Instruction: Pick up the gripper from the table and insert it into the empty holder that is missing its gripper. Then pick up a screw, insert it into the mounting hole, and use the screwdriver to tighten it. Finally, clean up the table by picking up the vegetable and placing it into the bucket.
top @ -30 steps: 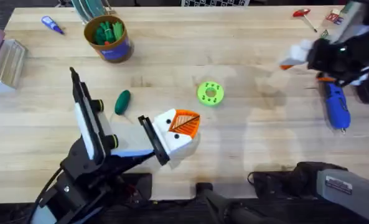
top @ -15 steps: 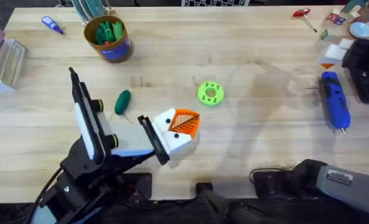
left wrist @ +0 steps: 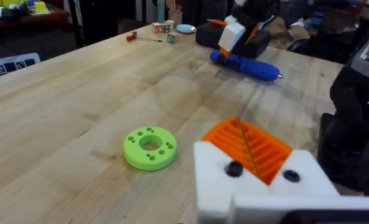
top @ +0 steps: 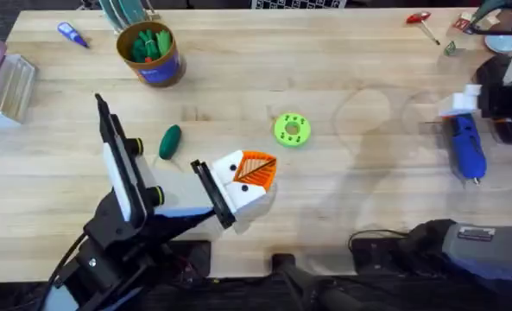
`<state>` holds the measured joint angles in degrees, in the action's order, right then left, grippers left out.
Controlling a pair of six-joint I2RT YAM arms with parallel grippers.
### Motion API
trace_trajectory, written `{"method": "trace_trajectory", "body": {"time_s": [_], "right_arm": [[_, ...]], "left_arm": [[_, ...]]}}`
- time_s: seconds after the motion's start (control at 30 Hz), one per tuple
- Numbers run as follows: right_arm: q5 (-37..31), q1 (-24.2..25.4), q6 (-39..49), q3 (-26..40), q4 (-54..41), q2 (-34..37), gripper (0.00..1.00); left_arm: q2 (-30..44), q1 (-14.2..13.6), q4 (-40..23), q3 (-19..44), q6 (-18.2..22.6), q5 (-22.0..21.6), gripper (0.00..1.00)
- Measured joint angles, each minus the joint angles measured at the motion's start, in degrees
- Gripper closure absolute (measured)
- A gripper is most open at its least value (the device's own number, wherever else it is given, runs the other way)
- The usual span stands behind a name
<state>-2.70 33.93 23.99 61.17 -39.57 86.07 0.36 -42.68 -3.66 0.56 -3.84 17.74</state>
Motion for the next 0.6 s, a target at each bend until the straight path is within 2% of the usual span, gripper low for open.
{"method": "trace_trajectory", "body": {"time_s": [0.23, 0.6], "right_arm": [[0.41, 0.26, 4.44, 0.00, 1.97, 3.52, 0.010], [0.65, 0.39, 5.88, 0.00, 5.04, 8.40, 0.010]], "left_arm": [[0.00, 0.00, 0.00, 0.00, 0.00, 0.00, 0.988], [0.00, 0.00, -0.01, 0.00, 0.00, 0.00, 0.988]]}}
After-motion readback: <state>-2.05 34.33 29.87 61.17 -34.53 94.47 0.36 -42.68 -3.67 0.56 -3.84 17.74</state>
